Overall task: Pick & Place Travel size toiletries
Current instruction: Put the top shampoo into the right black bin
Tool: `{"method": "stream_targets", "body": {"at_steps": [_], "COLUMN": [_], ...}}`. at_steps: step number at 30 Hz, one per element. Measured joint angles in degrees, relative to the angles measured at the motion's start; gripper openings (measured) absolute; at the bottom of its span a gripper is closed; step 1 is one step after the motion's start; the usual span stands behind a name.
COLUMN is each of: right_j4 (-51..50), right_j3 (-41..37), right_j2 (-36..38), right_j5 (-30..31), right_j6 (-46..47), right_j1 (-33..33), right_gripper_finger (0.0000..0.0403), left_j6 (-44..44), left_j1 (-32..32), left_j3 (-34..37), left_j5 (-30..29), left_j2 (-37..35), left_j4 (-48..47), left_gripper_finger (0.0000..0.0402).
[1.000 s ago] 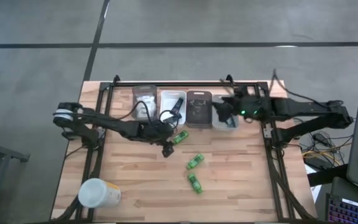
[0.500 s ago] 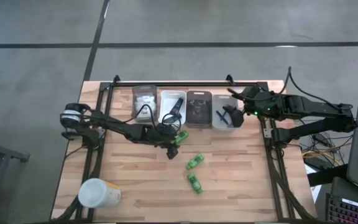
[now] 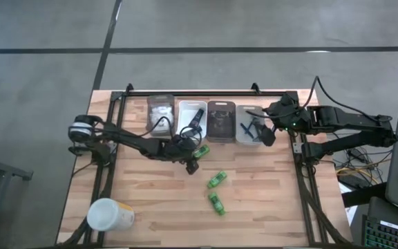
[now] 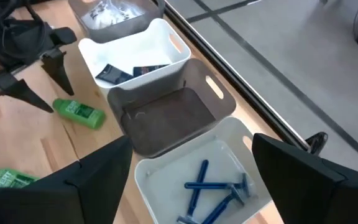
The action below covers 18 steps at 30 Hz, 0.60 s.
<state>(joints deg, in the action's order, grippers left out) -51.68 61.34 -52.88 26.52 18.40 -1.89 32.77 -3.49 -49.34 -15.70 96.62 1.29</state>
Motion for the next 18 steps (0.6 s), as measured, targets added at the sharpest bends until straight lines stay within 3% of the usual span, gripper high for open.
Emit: {"method": "stream_targets", "body": {"at_steps": [18], "right_j4": [4.9], "right_j3": [-0.1], "right_j2": [-1.7], "right_j5": [2.1], "right_j6": [3.9], "right_j1": [0.0], "right_gripper_finger": [0.0269], "left_j6": [-1.6], "left_j1": [0.1], "left_j3": [0.0], "left_j5": [-3.3], "left_j2": [6.1], "left_j4": [1.6], "left_gripper_finger": [0.0234]}}
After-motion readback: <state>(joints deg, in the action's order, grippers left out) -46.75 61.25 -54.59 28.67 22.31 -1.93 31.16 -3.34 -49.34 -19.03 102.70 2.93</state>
